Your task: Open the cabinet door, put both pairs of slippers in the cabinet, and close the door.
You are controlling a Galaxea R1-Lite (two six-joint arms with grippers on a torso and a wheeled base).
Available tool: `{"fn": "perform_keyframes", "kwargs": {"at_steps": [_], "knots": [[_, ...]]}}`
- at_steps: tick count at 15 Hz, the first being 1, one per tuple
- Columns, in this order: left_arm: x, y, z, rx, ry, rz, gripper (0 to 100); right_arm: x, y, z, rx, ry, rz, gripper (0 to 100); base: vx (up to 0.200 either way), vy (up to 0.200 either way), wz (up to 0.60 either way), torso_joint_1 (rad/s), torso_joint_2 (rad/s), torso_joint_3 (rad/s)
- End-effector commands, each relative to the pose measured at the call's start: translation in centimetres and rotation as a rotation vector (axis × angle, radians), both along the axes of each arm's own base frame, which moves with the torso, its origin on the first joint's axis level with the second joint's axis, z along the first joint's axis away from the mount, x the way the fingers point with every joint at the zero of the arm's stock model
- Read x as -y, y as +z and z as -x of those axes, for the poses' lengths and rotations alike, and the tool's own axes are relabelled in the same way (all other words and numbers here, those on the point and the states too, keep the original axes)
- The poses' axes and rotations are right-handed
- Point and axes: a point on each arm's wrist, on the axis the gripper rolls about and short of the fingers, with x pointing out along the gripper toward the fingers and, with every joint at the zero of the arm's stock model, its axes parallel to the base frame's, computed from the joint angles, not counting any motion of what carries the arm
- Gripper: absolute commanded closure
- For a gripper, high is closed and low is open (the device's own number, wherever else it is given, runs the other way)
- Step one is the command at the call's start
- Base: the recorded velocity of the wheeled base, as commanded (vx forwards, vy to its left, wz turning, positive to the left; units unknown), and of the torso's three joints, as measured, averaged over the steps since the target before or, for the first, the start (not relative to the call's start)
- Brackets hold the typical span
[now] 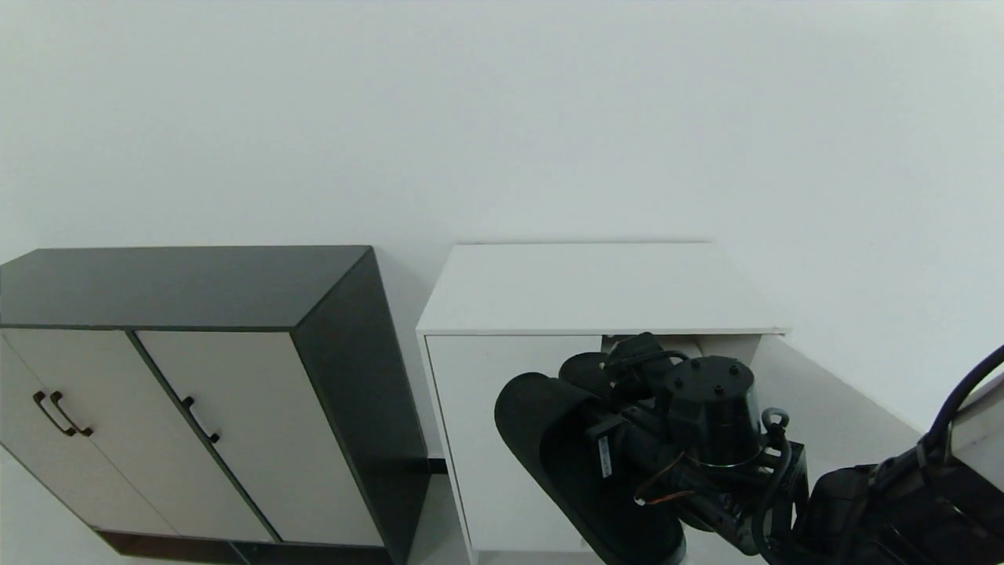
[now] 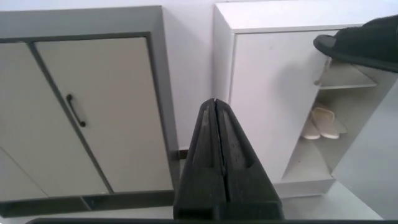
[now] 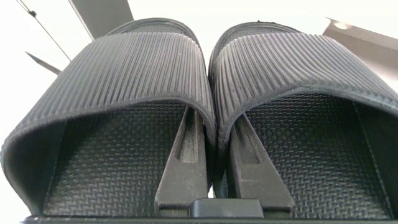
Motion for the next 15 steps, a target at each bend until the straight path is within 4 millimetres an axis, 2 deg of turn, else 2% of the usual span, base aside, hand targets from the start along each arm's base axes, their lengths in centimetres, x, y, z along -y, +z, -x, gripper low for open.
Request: {"fn": "perform_keyframes", "kwargs": {"at_steps": [1, 7, 15], "knots": [[0.00, 0.00, -0.01, -0.002, 0.000, 0.001, 100, -0.01, -0.06, -0.03, -0.001, -0.001, 0.000, 100, 0.000, -0.200, 0.00, 0.007, 0.02, 0.007], [0.00, 0.00, -0.01, -0.002, 0.000, -0.001, 100, 0.08, -0.02, -0.15, 0.002, -0.005, -0.003, 100, 0.000, -0.200, 0.00, 0.002, 0.01, 0.005], [0.00, 0.00, -0.01, -0.002, 0.000, 0.004, 100, 0.62, -0.48, 0.23, 0.047, 0.008, 0.002, 100, 0.000, 0.000, 0.00, 0.000, 0.00, 0.000]]}}
